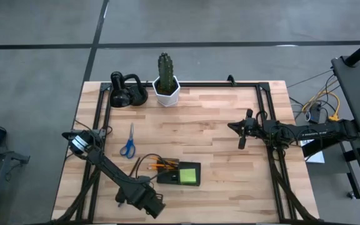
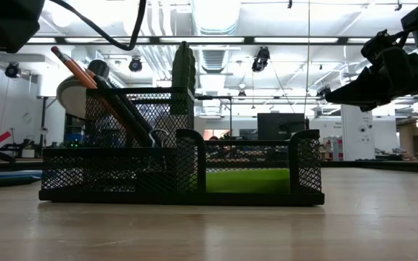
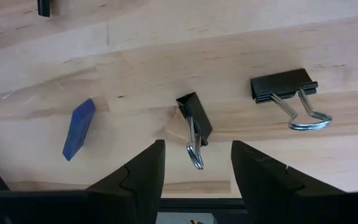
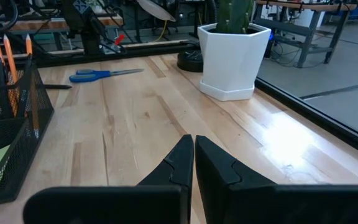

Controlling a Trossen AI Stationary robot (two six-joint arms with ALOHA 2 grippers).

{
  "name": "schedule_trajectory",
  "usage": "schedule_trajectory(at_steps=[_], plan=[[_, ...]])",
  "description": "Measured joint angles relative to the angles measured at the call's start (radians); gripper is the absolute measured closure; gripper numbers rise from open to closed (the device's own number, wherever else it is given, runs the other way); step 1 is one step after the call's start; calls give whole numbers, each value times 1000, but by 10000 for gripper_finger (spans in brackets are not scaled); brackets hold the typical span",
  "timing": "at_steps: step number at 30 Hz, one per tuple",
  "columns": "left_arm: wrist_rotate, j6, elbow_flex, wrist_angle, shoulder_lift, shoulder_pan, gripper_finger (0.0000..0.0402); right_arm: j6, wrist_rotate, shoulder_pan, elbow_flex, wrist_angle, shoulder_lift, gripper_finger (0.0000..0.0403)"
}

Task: Pick and place office supplies into organizer
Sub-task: Put the left binder clip into the desk organizer

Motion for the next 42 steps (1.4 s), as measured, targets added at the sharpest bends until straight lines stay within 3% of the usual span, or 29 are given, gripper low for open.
schedule_trajectory(at_steps=[14,37,42], plan=[[0,0,-1,0,0,-1,238,0,0,0,0,0,0,394],[5,8,-2,2,0,0,394,-1,0,0,0,0,0,394],[28,58,-2,19,0,0,399,-1,0,0,0,0,0,394]])
